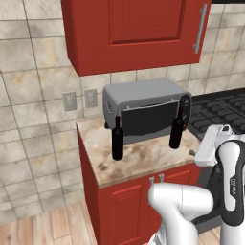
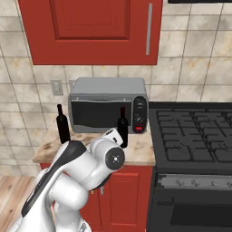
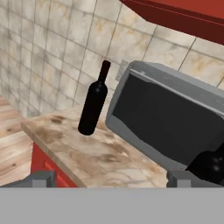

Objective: Move the drinks to the dining counter.

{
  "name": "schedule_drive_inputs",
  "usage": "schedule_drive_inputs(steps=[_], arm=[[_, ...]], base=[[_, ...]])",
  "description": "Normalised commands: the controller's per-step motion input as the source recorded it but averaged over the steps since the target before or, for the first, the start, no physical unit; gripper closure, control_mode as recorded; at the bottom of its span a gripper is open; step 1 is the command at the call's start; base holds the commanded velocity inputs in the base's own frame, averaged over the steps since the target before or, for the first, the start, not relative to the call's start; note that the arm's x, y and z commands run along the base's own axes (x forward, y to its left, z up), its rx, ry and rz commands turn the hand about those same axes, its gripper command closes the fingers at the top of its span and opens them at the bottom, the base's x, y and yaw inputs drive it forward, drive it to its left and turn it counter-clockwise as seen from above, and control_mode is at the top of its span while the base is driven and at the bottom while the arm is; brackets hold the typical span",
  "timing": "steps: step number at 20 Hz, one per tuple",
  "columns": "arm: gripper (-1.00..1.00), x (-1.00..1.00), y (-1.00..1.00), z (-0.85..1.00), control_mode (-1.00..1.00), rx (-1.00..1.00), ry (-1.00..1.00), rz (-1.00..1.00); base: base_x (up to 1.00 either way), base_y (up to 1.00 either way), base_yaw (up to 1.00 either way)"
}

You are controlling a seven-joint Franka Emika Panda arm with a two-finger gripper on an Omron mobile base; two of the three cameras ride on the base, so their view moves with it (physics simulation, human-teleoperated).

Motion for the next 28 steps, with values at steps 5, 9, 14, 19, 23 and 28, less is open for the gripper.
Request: schedule_drive_inputs(steps=[5, 9, 14, 19, 23, 28], arm=[[-1.00, 0.00, 0.00, 0.00, 1.00, 0.00, 0.00, 0.00], [-1.00, 0.00, 0.00, 0.00, 1.00, 0.00, 0.00, 0.00], [-1.00, 0.00, 0.00, 0.00, 1.00, 0.00, 0.00, 0.00], [-1.00, 0.00, 0.00, 0.00, 1.00, 0.00, 0.00, 0.00], [-1.00, 0.00, 0.00, 0.00, 1.00, 0.00, 0.00, 0.00], [-1.00, 0.00, 0.00, 0.00, 1.00, 0.00, 0.00, 0.00]], base=[[0.46, -0.34, 0.08], [0.13, -0.54, 0.02], [0.08, -0.39, 0.02], [0.30, -0.02, 0.01], [0.16, 0.00, 0.00], [0.00, 0.00, 0.00]])
